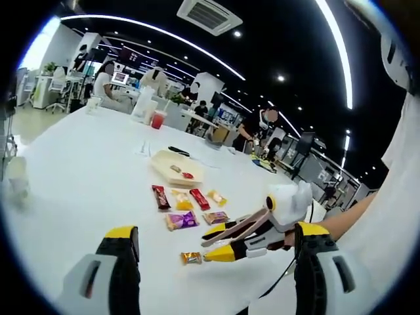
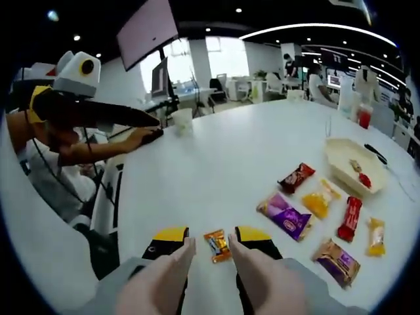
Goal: Place the target food into the container with the food tongs after gripping and lifting it, then release it inside without dropping or visibly crushing the food.
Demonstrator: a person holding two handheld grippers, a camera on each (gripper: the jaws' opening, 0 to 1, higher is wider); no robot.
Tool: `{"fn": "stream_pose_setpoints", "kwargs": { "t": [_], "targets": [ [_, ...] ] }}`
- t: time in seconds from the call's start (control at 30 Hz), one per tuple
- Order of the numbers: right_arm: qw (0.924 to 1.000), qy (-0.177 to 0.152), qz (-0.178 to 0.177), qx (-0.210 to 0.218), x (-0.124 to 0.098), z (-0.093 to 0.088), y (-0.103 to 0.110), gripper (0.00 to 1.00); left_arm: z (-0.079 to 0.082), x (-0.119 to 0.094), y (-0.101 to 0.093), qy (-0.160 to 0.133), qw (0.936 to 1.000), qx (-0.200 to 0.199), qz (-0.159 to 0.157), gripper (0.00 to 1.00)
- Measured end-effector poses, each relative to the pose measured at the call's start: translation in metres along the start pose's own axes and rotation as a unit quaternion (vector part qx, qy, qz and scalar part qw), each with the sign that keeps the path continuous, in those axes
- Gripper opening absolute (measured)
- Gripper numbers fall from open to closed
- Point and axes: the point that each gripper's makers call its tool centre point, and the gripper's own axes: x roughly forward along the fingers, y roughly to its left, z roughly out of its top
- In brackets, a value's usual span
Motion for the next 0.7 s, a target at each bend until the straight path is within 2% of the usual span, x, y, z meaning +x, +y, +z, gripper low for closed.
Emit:
{"fn": "stream_pose_setpoints", "kwargs": {
  "t": [0.4,0.7],
  "targets": [
    [0.9999,0.01,-0.003,-0.009,0.008,-0.009,-0.001,0.27,0.001,-0.002,0.0,-0.004,1.0,-0.001,0.004,0.99],
    [0.9998,0.02,-0.009,-0.003,0.011,-0.019,-0.002,0.27,-0.002,-0.006,0.004,-0.005,0.9998,-0.017,0.012,0.99]
  ]
}}
